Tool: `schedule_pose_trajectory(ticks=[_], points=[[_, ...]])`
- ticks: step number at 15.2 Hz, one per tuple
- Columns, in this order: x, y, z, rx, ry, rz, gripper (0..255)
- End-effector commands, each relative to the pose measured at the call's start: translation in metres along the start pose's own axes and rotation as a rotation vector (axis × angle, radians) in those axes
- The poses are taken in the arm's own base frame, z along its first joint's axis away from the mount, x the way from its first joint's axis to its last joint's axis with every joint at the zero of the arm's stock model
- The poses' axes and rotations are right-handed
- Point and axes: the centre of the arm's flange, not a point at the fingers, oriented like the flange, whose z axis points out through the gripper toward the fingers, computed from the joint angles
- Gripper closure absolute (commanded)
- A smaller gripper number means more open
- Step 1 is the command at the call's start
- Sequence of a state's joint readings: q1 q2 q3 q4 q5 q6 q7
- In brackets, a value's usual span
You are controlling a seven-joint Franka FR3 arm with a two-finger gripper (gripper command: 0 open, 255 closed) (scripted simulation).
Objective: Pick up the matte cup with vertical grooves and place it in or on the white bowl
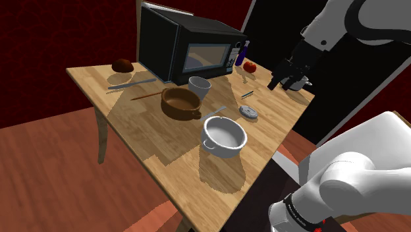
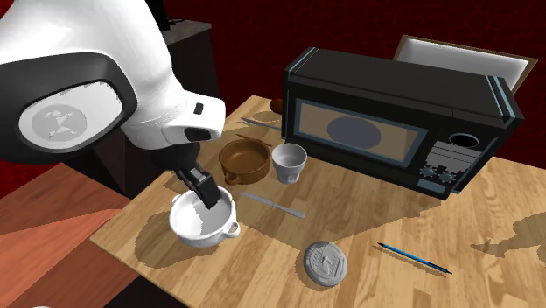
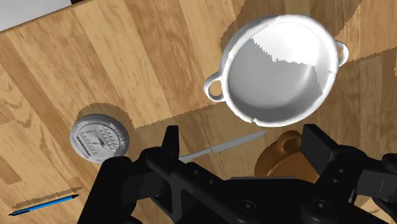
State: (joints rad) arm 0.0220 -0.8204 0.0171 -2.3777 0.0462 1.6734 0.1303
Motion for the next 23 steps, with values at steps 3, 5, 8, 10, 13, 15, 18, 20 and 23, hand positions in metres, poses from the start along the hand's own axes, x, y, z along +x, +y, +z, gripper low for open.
schedule_pose_trajectory(ticks=[3, 5, 8, 10, 13, 15, 18, 20, 23], points=[[0.023, 0.004, 0.013, 0.011, -0.004, -0.003, 0], [0.046, 0.007, 0.027, 0.021, -0.007, -0.006, 0], [0.081, 0.012, 0.047, 0.037, -0.013, -0.010, 0], [0.104, 0.015, 0.061, 0.047, -0.017, -0.013, 0], [0.139, 0.019, 0.082, 0.063, -0.022, -0.017, 0], [0.162, 0.021, 0.096, 0.074, -0.026, -0.020, 0], [0.196, 0.024, 0.117, 0.089, -0.031, -0.024, 0], [0.219, 0.026, 0.132, 0.100, -0.035, -0.027, 0], [0.253, 0.028, 0.153, 0.116, -0.040, -0.031, 0]])
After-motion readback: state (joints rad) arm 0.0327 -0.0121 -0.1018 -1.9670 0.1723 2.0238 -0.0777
